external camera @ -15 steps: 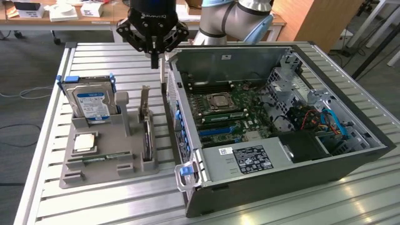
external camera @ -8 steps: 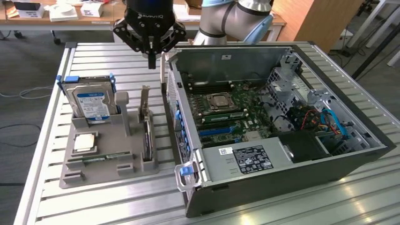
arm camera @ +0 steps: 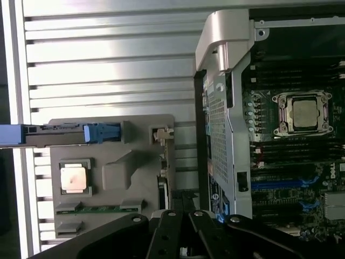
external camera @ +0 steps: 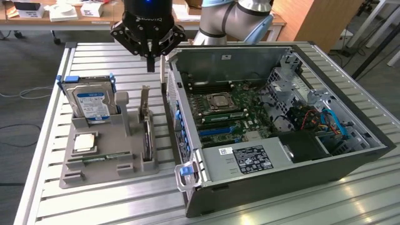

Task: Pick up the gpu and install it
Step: 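Reach for the gpu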

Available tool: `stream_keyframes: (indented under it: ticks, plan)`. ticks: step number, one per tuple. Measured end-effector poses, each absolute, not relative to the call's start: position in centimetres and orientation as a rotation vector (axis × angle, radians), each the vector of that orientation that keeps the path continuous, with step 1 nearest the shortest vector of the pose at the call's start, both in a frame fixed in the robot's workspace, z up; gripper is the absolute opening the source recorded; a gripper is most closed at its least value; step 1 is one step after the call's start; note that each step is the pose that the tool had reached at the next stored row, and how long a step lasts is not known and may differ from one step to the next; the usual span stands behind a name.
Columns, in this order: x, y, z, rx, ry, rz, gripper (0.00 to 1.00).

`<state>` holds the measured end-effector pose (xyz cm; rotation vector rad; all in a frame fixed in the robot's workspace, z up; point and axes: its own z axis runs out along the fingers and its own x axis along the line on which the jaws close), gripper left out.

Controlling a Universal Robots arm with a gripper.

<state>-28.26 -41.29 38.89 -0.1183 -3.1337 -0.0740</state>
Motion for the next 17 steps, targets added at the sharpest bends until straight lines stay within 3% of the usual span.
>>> stream_keyframes:
  ticks: [17]
  plan:
    - [-30.1, -42.3, 38.8, -0.118, -3.135, -0.077, 0.11]
